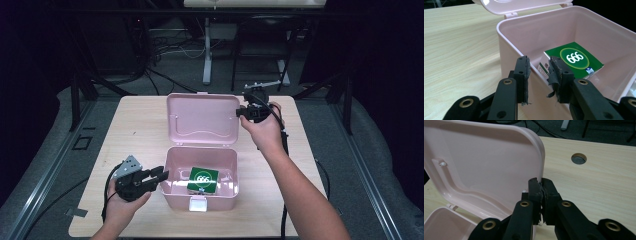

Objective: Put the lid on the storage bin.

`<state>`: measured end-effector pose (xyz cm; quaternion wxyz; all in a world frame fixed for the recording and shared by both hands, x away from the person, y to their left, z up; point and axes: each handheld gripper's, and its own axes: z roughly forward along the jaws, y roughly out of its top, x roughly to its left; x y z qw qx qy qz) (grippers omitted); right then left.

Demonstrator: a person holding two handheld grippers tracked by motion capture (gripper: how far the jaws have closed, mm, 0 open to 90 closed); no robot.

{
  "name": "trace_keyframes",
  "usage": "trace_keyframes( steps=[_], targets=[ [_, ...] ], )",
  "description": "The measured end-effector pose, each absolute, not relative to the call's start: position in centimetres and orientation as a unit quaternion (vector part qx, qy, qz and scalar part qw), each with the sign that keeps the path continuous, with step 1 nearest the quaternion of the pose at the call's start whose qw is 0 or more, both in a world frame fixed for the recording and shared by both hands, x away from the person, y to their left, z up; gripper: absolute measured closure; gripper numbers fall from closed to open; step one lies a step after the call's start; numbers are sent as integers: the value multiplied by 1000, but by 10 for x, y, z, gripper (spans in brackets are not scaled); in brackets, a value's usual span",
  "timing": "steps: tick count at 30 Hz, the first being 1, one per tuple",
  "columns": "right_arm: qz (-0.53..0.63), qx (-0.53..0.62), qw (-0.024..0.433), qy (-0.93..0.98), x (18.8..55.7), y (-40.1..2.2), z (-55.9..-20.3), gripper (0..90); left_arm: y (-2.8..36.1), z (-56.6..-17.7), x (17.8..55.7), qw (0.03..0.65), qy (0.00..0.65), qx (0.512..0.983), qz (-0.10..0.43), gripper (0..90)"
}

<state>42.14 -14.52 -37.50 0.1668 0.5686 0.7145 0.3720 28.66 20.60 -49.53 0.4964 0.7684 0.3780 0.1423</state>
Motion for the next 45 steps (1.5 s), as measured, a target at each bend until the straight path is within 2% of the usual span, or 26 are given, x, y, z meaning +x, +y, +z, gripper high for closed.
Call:
trace_keyframes(
  steps=[14, 45],
  targets=[
    [405, 523, 211, 719, 385, -148, -374, 868, 206, -496, 287, 497, 380, 767, 143, 688],
    [439, 490, 217, 721, 338, -153, -379, 853, 208, -486, 289, 509, 376, 762, 137, 698]
  ],
)
